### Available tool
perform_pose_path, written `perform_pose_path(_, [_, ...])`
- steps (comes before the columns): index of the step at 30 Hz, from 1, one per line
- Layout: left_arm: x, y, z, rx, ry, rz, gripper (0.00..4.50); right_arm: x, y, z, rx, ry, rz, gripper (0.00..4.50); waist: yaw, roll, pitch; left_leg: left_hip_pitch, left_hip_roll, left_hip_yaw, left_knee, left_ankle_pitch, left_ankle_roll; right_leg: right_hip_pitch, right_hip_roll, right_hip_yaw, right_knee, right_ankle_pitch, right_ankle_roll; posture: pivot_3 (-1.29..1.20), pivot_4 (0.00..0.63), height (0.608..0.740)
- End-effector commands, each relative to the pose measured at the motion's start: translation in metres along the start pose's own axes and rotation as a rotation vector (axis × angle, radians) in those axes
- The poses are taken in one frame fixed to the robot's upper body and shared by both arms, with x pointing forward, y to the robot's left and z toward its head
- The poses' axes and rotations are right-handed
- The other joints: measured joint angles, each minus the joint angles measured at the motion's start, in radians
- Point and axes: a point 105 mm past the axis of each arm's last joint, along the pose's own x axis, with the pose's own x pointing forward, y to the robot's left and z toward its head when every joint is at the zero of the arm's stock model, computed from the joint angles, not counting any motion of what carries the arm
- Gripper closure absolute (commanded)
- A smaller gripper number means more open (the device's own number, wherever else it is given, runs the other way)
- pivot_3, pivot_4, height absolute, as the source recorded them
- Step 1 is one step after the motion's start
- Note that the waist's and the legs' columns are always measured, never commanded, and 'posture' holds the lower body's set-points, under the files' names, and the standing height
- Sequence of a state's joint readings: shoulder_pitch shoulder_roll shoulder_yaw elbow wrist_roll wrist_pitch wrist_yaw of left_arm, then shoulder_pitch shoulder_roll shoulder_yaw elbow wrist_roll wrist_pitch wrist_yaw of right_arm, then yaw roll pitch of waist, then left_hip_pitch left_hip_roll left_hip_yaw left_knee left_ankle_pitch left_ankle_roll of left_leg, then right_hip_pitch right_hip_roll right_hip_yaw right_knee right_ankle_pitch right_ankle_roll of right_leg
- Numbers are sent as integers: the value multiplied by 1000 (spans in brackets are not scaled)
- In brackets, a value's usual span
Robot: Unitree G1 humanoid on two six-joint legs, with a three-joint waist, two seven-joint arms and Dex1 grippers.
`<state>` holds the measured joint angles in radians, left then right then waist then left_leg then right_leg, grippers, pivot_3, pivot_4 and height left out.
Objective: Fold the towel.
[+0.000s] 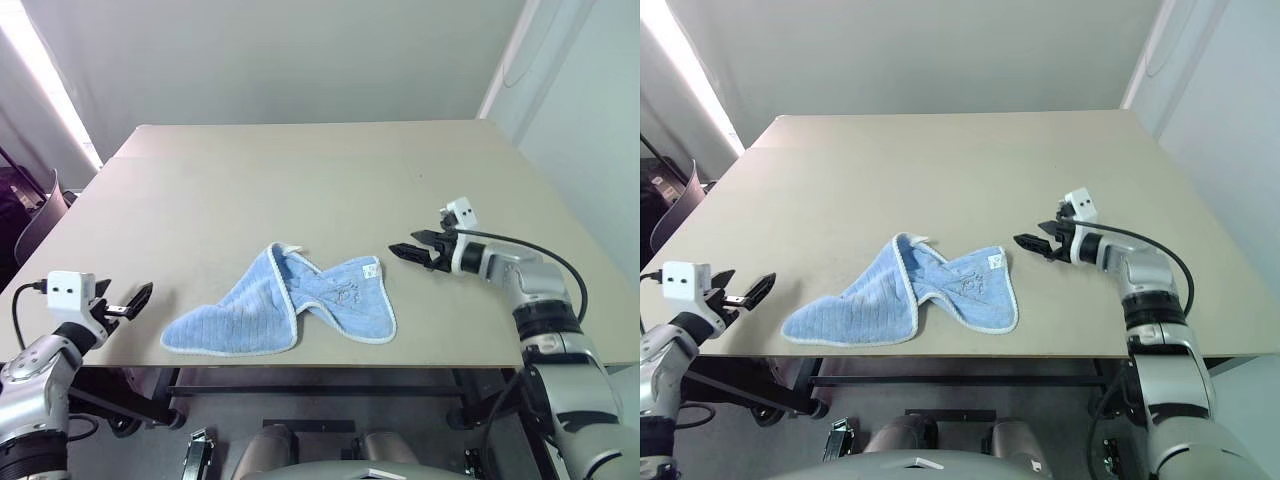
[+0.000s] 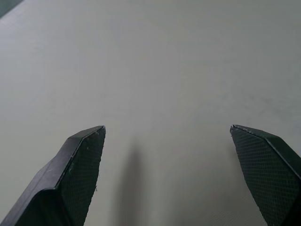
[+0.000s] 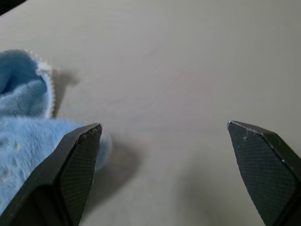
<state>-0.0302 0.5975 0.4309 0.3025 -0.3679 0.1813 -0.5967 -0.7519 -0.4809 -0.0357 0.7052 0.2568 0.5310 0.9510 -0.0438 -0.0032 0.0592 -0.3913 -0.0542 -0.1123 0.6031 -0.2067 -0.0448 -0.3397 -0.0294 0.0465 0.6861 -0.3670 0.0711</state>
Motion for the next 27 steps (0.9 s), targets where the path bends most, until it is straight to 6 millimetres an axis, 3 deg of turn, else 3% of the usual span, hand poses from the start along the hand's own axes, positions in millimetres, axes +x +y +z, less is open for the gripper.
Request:
perform_pose_path(1, [9,-8,8,28,-39,-10,23,15,7,18,23,11,32,0,1,0,0,0,0,0,0,0,0,0,0,0,0,1,2,0,0,740])
perform_pose_path(3, [11,-14,5,28,-35,-20,23,25,4,18,28,46,-11,0,1,0,0,0,0,0,-1,0,0,0,0,0,0,1,3,0,0,740])
perform_pose_path(9, [7,-17,0,36,-30,-25,23,44,7,-8,-153,241,-42,0,-1,-1,-1,0,-1,0,-4,0,0,-2,0,0,0,2,3,0,0,740])
perform_pose_path(16, [0,-18,-6,47,-20,-11,23,32,27,-21,-313,285,136,0,2,-2,-2,0,-1,0,-5,0,0,-2,-1,0,0,2,3,0,0,740])
perform_pose_path(20, [-2,-21,-9,59,-4,-28,23,20,39,-23,-312,264,205,0,2,-2,-2,0,-1,0,-5,0,0,-1,-1,0,0,2,3,0,0,740])
perform_pose_path(27, [-1,-14,3,75,-18,-33,23,14,58,-20,-272,208,255,0,1,-2,-2,0,-1,-1,-4,0,0,-2,0,0,0,2,3,0,0,740])
